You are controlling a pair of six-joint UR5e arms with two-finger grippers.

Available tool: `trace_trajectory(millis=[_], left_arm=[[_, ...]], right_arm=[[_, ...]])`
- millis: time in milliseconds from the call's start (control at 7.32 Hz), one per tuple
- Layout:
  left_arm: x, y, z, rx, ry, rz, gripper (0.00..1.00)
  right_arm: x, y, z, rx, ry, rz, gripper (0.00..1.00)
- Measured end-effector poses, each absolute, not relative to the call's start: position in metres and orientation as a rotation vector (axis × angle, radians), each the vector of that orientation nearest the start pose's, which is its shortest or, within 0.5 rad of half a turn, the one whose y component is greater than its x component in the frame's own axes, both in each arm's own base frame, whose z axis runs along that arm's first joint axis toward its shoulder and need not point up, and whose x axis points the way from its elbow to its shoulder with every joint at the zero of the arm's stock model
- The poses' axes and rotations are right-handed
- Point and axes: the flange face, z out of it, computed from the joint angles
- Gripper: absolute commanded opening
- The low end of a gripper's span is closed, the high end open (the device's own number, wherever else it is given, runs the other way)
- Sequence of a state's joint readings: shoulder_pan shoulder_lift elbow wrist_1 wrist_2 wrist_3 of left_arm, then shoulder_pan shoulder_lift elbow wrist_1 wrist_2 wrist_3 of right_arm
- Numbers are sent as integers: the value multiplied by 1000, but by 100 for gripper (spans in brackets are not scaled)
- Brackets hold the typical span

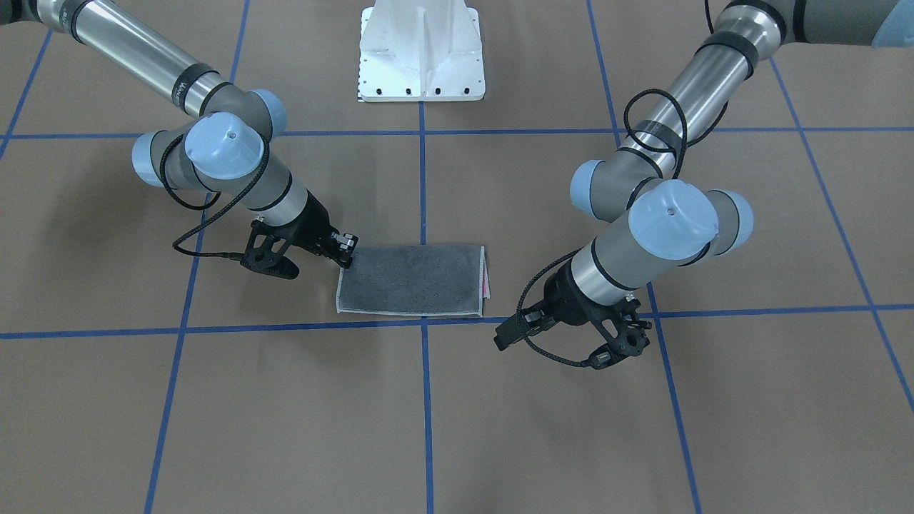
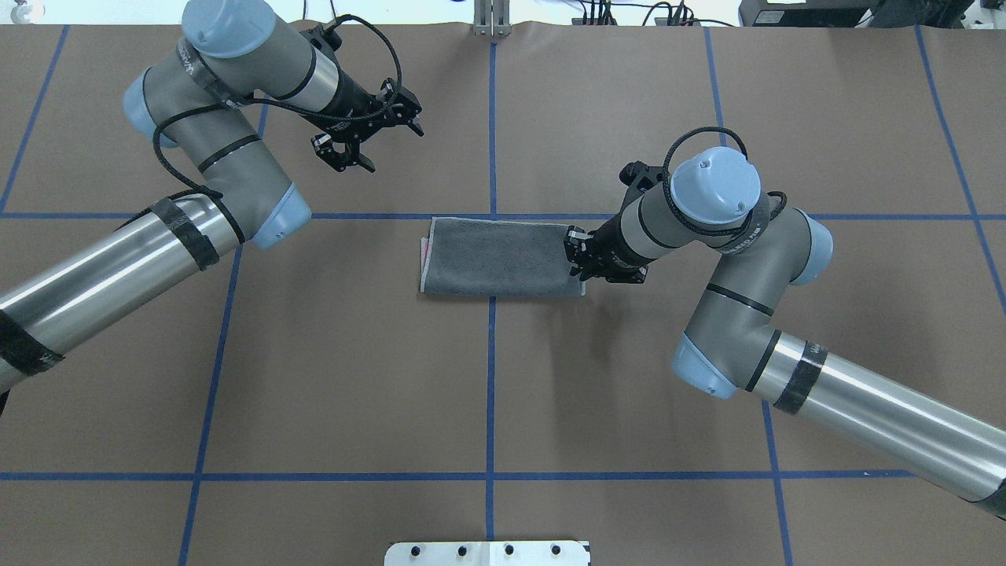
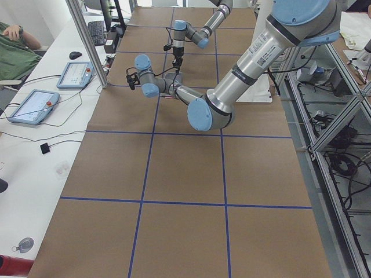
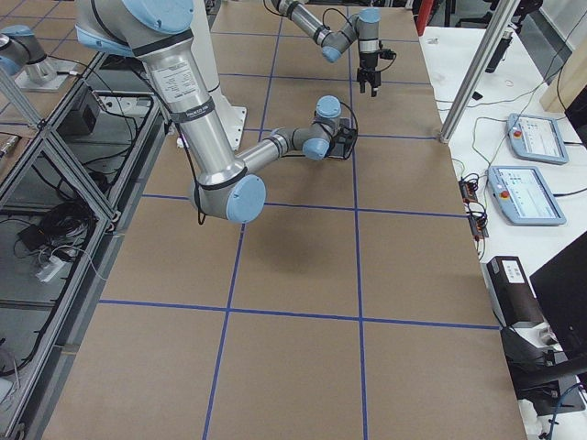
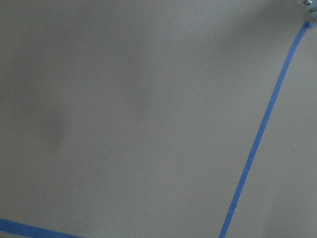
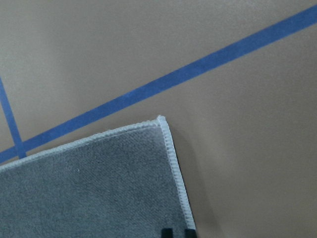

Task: Fold towel twice with both arms
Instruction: 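Grasp the grey strip's end nearest the right arm with the right gripper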

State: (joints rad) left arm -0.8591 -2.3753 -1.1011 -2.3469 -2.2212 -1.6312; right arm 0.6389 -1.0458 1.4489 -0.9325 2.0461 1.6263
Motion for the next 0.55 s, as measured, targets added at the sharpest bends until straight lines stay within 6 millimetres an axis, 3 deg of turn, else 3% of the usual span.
trace_trajectory(millis=[273,410,546], left_arm=[[462,-648,274,-120,1215,-443,100],[462,-648,274,-120,1215,-443,100],[462,-648,274,-119,1216,-442,100]], right_arm=[[-505,-490,330,-114,-1120,374,0],[-502,-491,328,-114,-1125,373,8],[-502,-491,327,-114,-1127,371,39]])
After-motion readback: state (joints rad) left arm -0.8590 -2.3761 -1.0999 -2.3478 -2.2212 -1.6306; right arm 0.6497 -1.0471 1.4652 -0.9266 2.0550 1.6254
